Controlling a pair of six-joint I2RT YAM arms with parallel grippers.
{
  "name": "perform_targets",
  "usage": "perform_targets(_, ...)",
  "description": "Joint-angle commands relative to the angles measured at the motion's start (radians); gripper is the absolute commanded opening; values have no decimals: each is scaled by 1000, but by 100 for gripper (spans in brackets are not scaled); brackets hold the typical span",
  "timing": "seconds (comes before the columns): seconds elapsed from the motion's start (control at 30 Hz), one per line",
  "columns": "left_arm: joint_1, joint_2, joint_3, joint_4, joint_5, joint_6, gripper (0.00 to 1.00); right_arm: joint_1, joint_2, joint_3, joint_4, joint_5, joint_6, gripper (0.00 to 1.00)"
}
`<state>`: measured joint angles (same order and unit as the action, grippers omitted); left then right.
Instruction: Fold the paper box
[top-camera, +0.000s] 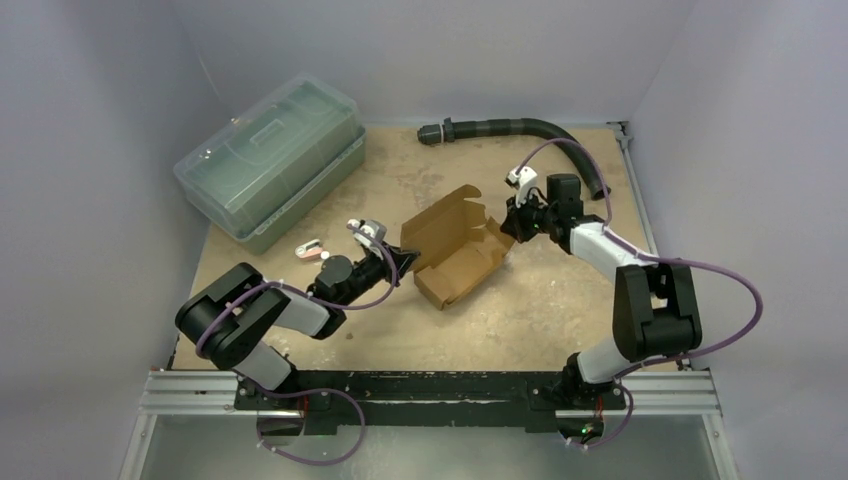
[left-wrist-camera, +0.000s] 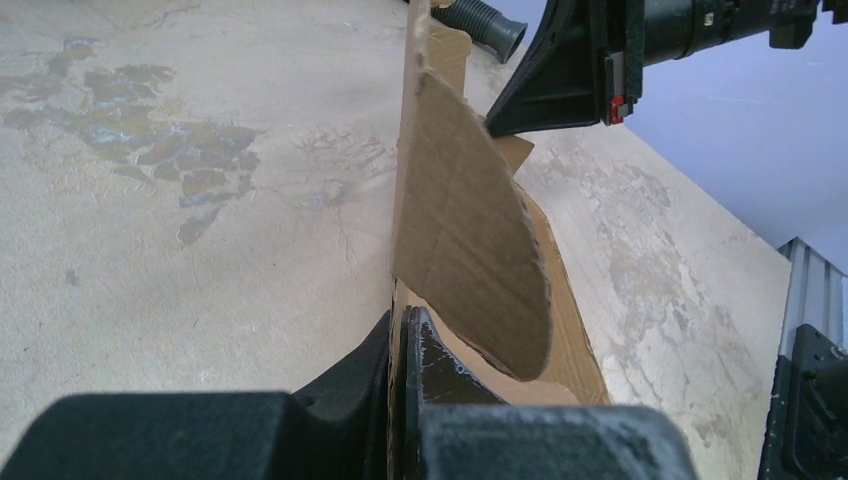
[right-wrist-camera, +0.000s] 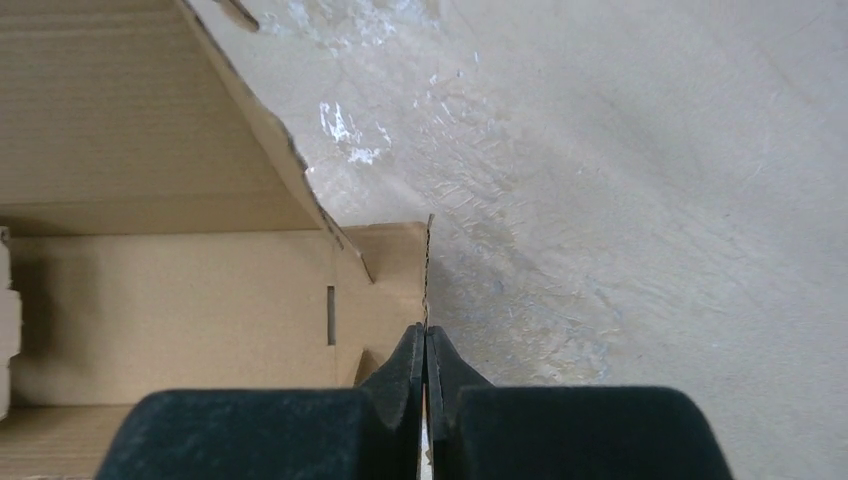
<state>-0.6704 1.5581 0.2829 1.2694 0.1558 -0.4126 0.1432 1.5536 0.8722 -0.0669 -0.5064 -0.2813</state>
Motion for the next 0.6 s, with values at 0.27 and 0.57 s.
perform_targets(0.27, -5, -55, 21, -26, -75, -108, 0, 17, -92, -23, 38, -50, -42, 0)
perform_targets(0.57, -5, -52, 16, -12, -100, -178, 0, 25, -93, -34, 34, -99, -55, 0)
